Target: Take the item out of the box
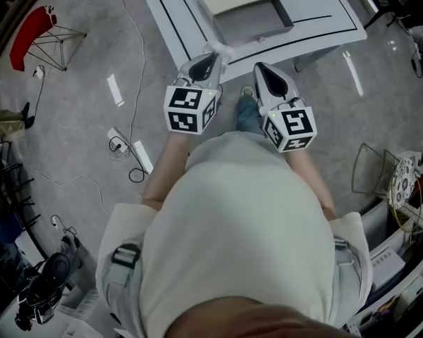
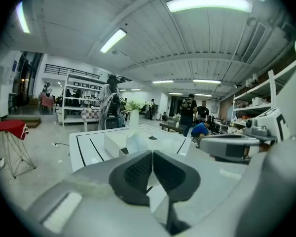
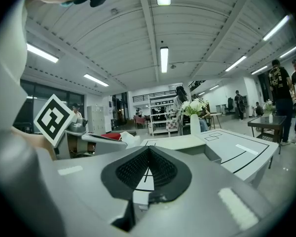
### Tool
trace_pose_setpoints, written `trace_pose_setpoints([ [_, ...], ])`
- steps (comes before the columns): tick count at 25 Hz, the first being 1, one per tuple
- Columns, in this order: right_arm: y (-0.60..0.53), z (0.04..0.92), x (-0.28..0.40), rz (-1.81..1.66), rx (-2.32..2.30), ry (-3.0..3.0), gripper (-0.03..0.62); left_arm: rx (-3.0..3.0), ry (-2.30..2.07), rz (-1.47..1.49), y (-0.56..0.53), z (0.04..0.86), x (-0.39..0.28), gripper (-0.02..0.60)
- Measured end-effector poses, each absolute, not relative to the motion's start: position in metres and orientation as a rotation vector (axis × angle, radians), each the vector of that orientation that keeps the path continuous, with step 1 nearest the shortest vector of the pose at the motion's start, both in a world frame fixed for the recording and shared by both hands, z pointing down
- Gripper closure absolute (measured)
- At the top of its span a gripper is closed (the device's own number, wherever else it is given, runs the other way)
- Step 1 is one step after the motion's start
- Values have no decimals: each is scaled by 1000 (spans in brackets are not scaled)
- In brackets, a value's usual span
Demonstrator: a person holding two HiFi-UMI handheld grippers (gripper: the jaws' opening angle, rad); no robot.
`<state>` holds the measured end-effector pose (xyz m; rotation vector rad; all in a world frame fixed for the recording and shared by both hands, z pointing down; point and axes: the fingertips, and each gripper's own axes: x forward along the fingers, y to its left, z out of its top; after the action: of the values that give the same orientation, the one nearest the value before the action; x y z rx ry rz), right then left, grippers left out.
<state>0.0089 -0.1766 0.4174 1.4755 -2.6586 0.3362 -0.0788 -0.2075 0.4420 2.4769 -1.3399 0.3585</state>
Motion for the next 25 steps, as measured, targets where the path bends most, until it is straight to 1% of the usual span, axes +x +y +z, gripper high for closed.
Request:
trace_pose_setpoints([
  [13,-133,416,2,305,1438,-2677,595,2446,-1421,218,-155,440,-98,572],
  [25,-122,414,-3,297,1423,-2692,595,2439,-1439,182,-136,437,-108,571],
])
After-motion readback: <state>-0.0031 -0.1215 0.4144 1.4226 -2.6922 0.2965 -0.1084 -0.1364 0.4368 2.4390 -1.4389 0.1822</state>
